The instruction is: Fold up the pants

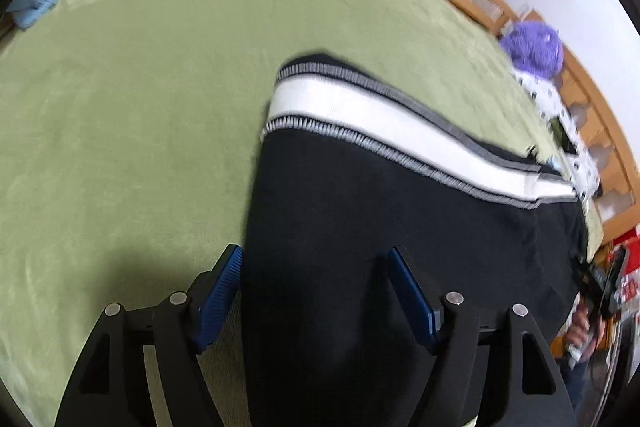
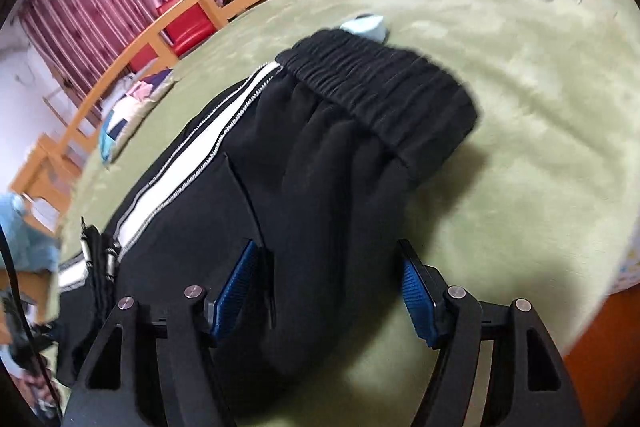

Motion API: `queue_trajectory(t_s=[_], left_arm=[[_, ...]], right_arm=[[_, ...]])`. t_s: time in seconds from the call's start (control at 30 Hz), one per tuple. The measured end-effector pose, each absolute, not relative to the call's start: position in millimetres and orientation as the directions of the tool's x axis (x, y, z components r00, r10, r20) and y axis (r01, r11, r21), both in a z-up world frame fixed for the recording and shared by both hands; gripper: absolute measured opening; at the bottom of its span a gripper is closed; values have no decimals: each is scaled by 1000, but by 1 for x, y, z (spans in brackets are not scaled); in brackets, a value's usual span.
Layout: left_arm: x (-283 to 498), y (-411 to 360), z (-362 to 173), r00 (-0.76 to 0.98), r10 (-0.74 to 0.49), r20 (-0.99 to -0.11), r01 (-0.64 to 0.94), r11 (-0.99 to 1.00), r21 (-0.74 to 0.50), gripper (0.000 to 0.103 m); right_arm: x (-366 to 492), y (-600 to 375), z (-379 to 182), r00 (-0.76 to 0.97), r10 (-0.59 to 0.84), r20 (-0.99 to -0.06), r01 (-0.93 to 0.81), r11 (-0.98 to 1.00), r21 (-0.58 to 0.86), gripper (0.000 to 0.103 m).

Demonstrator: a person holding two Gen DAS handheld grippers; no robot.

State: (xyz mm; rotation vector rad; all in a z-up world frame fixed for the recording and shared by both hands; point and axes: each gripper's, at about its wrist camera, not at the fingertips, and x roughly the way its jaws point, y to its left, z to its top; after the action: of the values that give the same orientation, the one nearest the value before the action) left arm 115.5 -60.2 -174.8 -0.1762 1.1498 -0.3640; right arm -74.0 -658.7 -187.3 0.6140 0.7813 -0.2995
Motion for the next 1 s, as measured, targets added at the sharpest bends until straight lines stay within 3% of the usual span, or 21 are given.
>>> queue_trajectory(t_s=[0.27,0.3,0.33,0.37,0.4,0.43,0.47,0.53,0.63,0.8,1.0], left_arm=[[139,-72,-184,300,-413,-860,290,898,-330,77],[142,-73,-184,302,-423,-854,289,895,-341,76],[144,-73,-185,302,-431,-850,283,892,-352,75],[145,-72,-185,306,-437,-846,278,891,-359,68],[144,-72,-184,318,-437,-841,275,892,-359,56],[144,-72,-183,320,-439,-839,276,891,-361,35],[143,-70,-179,325,-449,-832,280,886,-369,23],[137,-66,-168,340,-477,-810,291,873,-392,11],[129,-54,-144,369,-535,-760,288,843,-453,10],[116,-36,-101,427,-563,-708,331,826,-456,10],[124,17,-55,513,-499,-699,292,867,-404,10]], right_arm=[[-36,-671,-195,719,-3,-695,435,782,446,82],[-32,-672,-195,722,1,-692,431,782,451,79],[-29,-672,-194,716,-7,-698,438,783,441,61],[-27,-671,-193,702,-35,-711,460,784,416,47],[-26,-670,-192,709,-17,-705,448,783,432,27],[-27,-670,-189,720,18,-694,432,771,468,20],[-29,-667,-183,719,2,-695,447,764,465,17],[-30,-652,-166,714,-57,-698,464,784,412,14],[-35,-624,-129,745,-111,-658,456,804,381,13],[-36,-583,-64,810,-130,-572,403,832,381,13],[-15,-533,-12,875,18,-484,253,834,490,12]])
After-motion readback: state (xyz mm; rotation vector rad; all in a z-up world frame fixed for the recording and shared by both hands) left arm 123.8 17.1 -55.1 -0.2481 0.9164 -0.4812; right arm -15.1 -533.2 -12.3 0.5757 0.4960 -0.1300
